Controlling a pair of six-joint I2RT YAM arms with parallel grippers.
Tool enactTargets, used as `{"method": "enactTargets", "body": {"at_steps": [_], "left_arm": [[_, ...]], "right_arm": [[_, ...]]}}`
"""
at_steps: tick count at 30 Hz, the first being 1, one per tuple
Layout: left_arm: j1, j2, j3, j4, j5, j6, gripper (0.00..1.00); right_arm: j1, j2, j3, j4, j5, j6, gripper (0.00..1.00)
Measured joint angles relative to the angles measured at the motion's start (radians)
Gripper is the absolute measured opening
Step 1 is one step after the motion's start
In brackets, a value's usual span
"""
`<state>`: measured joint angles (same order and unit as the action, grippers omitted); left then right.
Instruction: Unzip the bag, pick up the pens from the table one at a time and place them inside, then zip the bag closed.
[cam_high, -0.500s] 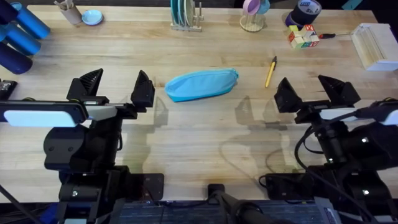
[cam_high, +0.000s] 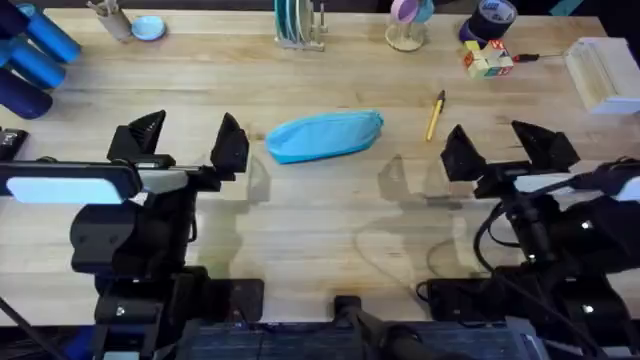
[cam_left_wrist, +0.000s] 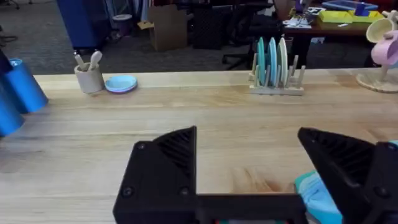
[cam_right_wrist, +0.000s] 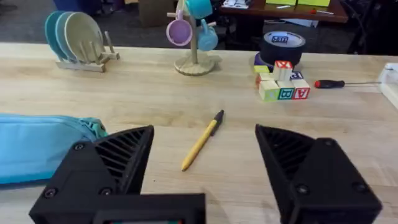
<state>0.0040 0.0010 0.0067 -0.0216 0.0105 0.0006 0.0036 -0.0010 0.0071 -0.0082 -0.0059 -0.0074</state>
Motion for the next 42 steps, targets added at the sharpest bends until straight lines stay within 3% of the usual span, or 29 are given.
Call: {"method": "enactTargets", "body": {"at_steps": [13,21,26,35,42], "left_arm": [[0.0,0.0,0.011,-0.025,0.0,0.003,0.993],[0.0,0.103,0.221,-0.223,0.0,0.011,0.994],[0.0,0.27,0.397,-0.351,0.0,0.013,0.993],[0.0,0.612,0.709,-0.506,0.01,0.028,0.993],[0.0,0.803,0.867,-0.574,0.031,0.03,0.993]], "right_arm": [[0.0,0.002,0.022,-0.036,-0.021,0.01,0.995],[0.0,0.117,0.222,-0.168,-0.04,0.012,0.995],[0.0,0.27,0.393,-0.272,-0.04,-0.004,0.993],[0.0,0.662,0.702,-0.392,-0.058,-0.027,0.995],[0.0,0.912,0.884,-0.445,-0.076,-0.027,0.995]]}}
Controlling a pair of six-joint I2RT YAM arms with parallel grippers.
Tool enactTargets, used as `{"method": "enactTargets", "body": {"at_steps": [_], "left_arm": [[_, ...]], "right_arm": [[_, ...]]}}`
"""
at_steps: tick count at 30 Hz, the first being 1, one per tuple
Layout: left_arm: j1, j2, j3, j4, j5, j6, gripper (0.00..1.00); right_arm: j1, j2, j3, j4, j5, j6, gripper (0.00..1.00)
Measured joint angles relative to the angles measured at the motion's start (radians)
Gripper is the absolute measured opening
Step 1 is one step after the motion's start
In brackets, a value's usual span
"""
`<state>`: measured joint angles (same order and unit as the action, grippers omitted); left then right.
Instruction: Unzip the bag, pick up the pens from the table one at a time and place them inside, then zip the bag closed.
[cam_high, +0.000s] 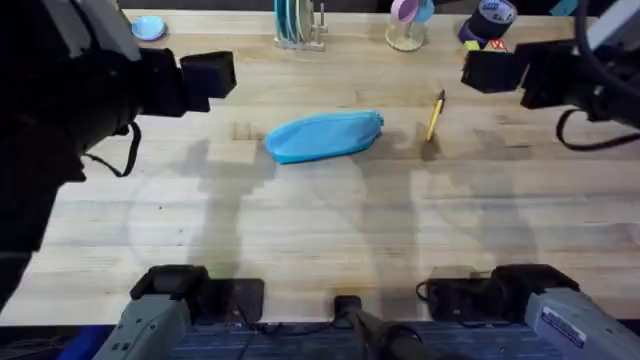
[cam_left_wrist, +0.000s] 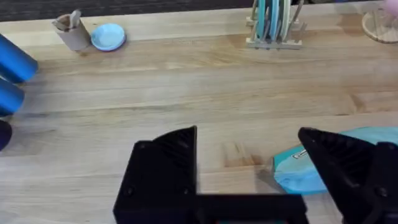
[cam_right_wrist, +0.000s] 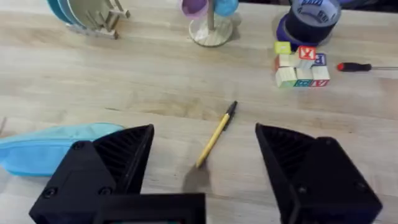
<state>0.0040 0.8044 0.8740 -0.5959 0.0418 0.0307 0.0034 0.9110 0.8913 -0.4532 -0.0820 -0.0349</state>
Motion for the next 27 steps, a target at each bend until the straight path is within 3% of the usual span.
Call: {"method": "enactTargets", "body": {"at_steps": [7,13,18,24,27], "left_arm": [[0.0,0.033,0.001,-0.02,0.032,0.001,0.993],[0.0,0.033,0.001,-0.08,0.071,0.079,0.993],[0.0,0.033,0.001,-0.136,0.199,0.25,0.993],[0.0,0.034,0.001,-0.234,0.428,0.564,0.994],[0.0,0.045,0.001,-0.243,0.486,0.656,0.994]], "right_arm": [[0.0,0.063,0.008,-0.004,-0.032,-0.003,0.995],[0.0,0.062,0.008,0.012,-0.039,-0.022,0.995],[0.0,0.062,0.008,0.015,-0.039,-0.026,0.994],[0.0,0.062,0.008,0.028,-0.039,-0.026,0.995],[0.0,0.062,0.008,0.028,-0.039,-0.026,0.995]]}}
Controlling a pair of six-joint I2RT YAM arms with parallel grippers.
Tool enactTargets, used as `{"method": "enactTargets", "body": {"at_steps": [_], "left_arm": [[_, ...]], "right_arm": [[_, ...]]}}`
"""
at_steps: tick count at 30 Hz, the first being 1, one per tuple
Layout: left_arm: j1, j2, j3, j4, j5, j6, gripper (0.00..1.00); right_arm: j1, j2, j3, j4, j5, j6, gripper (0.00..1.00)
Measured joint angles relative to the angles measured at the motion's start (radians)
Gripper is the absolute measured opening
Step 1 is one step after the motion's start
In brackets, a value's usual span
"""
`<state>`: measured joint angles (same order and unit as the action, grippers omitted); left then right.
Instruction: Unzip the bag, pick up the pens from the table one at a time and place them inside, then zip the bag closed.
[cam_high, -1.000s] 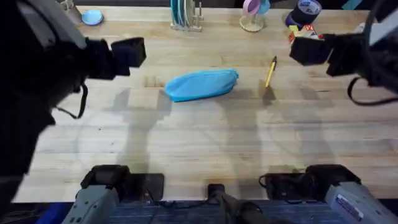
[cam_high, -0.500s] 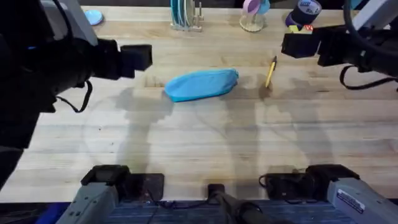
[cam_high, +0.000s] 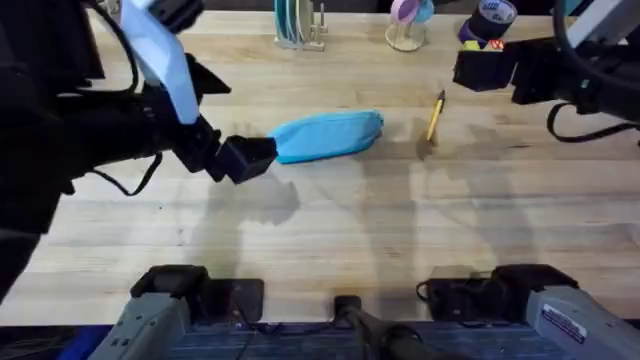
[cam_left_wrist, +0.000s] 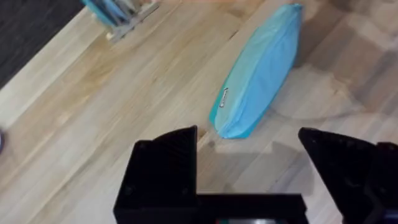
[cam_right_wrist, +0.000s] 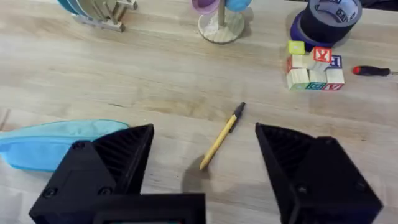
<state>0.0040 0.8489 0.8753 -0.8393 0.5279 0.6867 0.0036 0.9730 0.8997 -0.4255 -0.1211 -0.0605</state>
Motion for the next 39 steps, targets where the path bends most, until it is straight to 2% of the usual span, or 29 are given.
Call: {"method": "enactTargets", "body": {"at_steps": [5,14,28,33,39], "left_arm": [[0.0,0.044,0.0,-0.003,0.036,0.066,0.993],[0.0,0.063,0.0,-0.01,0.075,0.094,0.994],[0.0,0.075,0.0,-0.014,-0.011,0.152,0.993],[0.0,0.152,0.001,-0.012,-0.031,0.168,0.993],[0.0,0.271,0.001,0.013,0.002,0.197,0.993]], "right_arm": [[0.0,0.0,0.0,0.0,0.0,0.0,0.995],[0.0,0.0,0.0,0.003,0.0,0.0,0.996],[0.0,0.0,0.0,0.007,0.0,0.008,0.996],[0.0,0.0,0.0,0.007,0.0,0.008,0.996],[0.0,0.0,0.0,0.007,0.0,0.008,0.996]]}}
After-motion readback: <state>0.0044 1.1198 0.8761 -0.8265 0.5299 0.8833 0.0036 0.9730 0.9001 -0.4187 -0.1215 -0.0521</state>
